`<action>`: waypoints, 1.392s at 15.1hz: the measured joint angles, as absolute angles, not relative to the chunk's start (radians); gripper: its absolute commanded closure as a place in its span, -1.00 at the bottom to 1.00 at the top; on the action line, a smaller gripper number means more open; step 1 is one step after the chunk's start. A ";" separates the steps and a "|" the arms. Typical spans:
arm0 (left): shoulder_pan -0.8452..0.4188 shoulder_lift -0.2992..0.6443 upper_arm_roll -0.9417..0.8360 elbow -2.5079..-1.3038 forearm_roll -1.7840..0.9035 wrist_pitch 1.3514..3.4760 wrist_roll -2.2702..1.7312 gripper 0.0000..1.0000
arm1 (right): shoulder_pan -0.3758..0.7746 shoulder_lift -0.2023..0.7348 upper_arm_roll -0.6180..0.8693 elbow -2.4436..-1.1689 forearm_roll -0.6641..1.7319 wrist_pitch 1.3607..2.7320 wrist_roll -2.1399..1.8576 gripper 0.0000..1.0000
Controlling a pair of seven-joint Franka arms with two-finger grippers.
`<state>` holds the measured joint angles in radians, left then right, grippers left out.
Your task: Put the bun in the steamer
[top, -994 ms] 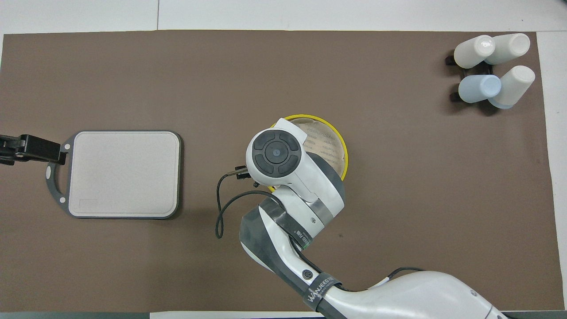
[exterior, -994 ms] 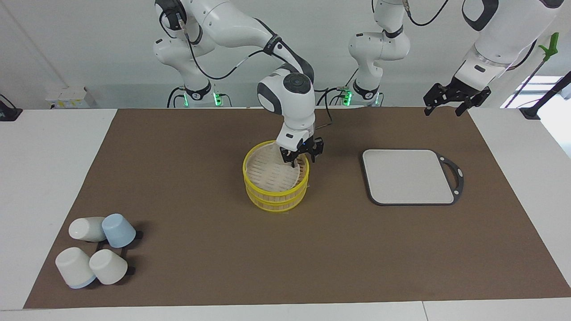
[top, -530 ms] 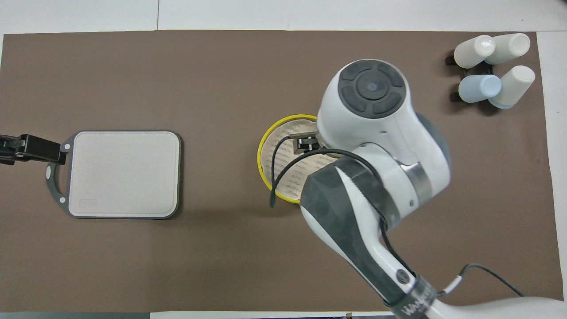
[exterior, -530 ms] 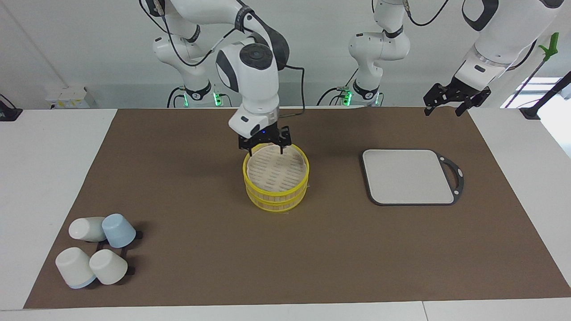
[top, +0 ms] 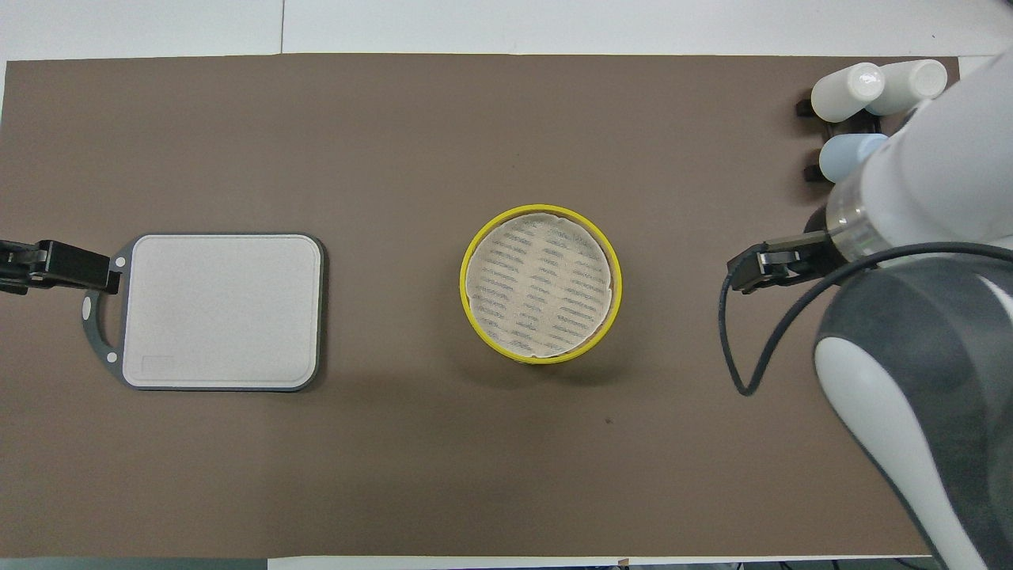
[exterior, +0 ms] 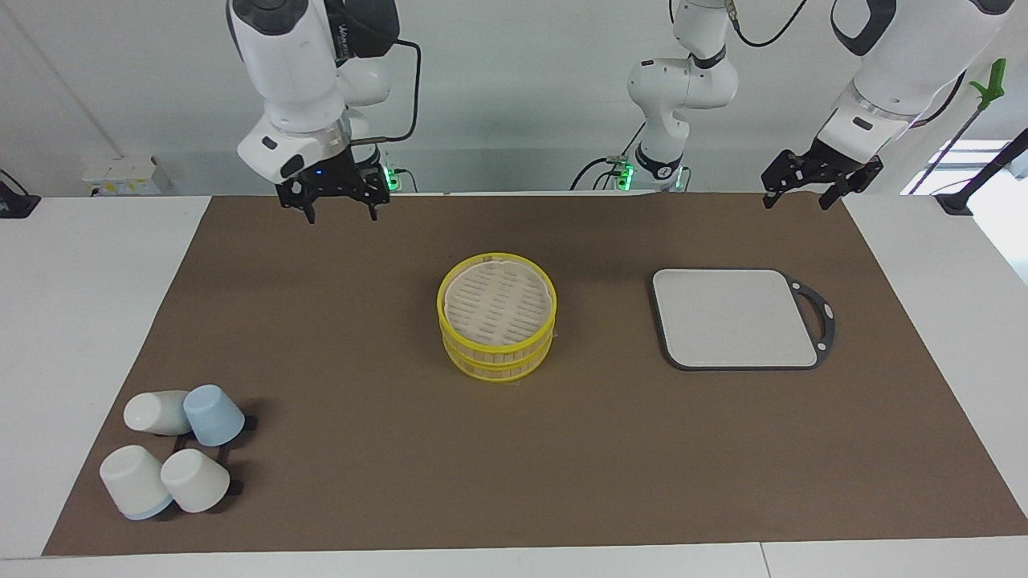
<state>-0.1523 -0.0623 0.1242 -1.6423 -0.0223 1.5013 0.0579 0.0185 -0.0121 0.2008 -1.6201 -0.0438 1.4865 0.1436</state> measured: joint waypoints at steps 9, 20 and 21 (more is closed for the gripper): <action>-0.152 -0.062 0.124 -1.642 -0.022 1.503 0.058 -1.00 | -0.015 -0.108 0.066 -1.735 -0.044 1.543 -0.034 -1.00; -0.152 -0.062 0.124 -1.642 -0.022 1.513 0.058 -1.00 | 0.024 -0.065 -0.010 -1.677 -0.014 1.531 -0.059 -1.00; -0.152 -0.062 0.124 -1.642 -0.022 1.514 0.058 -1.00 | 0.024 -0.065 -0.016 -1.677 -0.014 1.530 -0.059 -1.00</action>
<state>-0.1523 -0.0624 0.1242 -1.6423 -0.0223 1.5141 0.0580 0.0243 -0.0649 -0.0160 -1.6772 -0.0139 1.5304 -0.0594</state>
